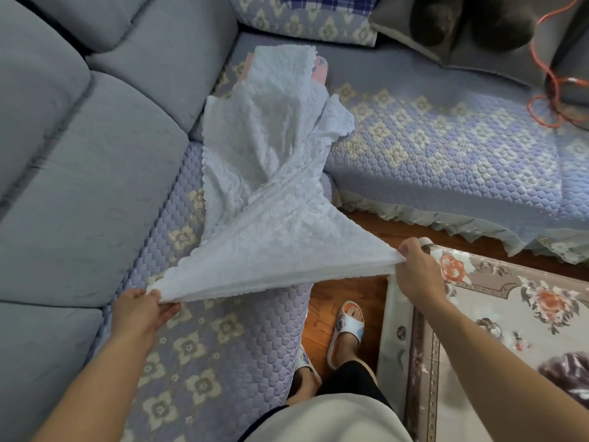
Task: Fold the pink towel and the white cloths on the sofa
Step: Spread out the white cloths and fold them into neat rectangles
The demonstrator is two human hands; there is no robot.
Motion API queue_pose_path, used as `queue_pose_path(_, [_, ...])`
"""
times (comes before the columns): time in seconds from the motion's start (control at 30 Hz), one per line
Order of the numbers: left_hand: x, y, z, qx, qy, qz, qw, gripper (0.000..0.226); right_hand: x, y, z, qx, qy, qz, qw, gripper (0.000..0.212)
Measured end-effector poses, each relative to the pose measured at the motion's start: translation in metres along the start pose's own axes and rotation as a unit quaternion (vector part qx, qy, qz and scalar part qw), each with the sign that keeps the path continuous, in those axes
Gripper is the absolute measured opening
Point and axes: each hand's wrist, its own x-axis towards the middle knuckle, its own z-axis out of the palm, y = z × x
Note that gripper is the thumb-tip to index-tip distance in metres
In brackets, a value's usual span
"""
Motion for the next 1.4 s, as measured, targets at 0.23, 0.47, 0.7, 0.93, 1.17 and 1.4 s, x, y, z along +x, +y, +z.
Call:
queue_pose_path(0.23, [-0.049,0.053,-0.005,0.096,-0.080,-0.060,0.990,0.032,-0.013,-0.047,-0.093,0.379,-0.200,0.208,0.879,0.022])
queue_pose_path(0.47, [-0.138,0.312,0.020,-0.200,-0.202,0.147,0.948,0.021,0.044,-0.207,-0.299,0.161,0.144,-0.149,0.965,0.022])
queue_pose_path(0.7, [-0.310,0.534,-0.012,-0.325,-0.188,0.404,0.834,0.032,-0.052,-0.382,-0.527,0.523,0.171,-0.230,0.803,0.025])
queue_pose_path(0.93, [-0.357,0.583,-0.049,-0.437,-0.208,0.362,0.797,0.035,-0.094,-0.415,-0.594,0.575,0.135,-0.249,0.768,0.018])
queue_pose_path(1.17, [-0.379,0.589,-0.061,-0.434,-0.141,0.361,0.813,0.030,-0.095,-0.443,-0.595,0.621,0.131,-0.224,0.739,0.027])
queue_pose_path(1.4, [-0.357,0.594,-0.066,-0.362,-0.119,0.362,0.850,0.034,-0.068,-0.482,-0.577,0.657,0.152,-0.225,0.703,0.044])
